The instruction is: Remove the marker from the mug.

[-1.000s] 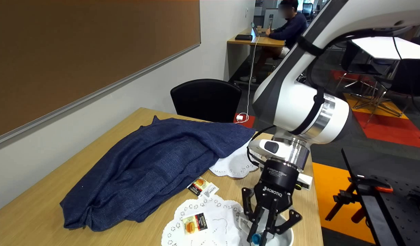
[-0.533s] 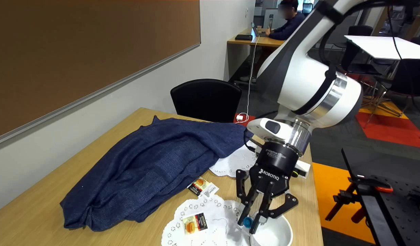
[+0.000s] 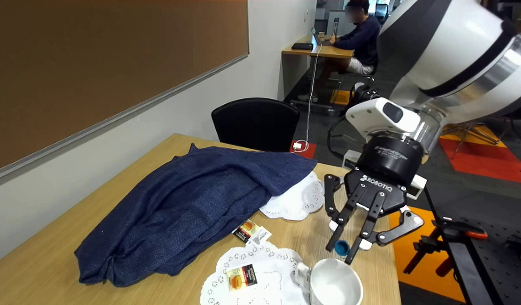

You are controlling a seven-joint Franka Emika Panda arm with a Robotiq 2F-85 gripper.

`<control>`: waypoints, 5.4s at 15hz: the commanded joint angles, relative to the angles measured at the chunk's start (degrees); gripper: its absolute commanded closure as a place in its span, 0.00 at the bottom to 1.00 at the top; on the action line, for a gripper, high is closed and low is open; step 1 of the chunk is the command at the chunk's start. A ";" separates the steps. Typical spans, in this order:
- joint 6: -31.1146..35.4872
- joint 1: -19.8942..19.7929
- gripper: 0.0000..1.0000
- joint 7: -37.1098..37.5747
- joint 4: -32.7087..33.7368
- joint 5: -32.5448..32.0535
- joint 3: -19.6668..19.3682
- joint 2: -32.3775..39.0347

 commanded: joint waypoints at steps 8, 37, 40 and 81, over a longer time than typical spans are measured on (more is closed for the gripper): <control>12.98 -4.32 0.94 0.21 -7.17 7.21 0.46 -14.31; 21.55 -4.51 0.94 25.99 5.55 6.02 0.04 5.37; 24.94 -4.42 0.94 29.41 8.08 11.10 -0.07 7.67; 45.35 1.35 0.00 61.05 11.90 1.42 1.09 11.78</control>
